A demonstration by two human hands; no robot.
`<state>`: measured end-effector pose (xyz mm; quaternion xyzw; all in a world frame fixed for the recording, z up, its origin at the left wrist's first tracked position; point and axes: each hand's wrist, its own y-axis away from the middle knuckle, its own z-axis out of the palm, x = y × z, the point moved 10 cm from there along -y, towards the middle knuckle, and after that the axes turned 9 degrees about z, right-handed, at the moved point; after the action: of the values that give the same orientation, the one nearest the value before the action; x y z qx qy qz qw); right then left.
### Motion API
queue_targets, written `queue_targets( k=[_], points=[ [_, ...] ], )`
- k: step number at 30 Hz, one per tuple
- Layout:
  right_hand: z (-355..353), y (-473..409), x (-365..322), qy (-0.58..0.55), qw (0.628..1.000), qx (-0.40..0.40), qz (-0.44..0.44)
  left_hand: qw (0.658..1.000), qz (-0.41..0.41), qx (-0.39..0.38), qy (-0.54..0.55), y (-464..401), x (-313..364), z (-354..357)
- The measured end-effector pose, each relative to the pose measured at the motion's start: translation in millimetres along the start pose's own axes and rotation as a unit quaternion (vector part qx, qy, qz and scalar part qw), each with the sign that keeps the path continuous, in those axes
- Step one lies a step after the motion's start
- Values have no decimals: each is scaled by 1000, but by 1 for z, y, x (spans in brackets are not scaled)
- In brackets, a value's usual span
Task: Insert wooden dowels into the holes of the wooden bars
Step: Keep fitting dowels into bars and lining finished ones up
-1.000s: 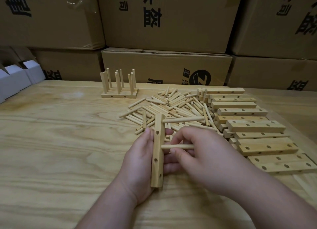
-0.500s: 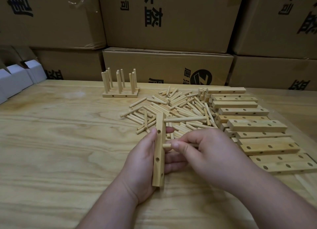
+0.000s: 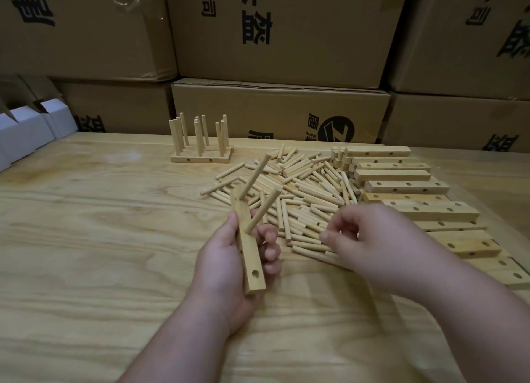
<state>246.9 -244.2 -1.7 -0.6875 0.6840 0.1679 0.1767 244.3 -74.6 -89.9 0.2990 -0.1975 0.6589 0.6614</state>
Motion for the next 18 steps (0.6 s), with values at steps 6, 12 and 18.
queue_targets(
  k=[6,12,18],
  points=[
    [26,-4,9,128,991,-35,9,1000,-6,-11,-2,1,-1,3],
    [33,-2,6,156,987,-29,-15,1000,-11,-11,-5,2,-2,3],
    [21,4,-9,86,994,-47,-48,1000,-12,-1,5,0,-3,0]
  ],
)
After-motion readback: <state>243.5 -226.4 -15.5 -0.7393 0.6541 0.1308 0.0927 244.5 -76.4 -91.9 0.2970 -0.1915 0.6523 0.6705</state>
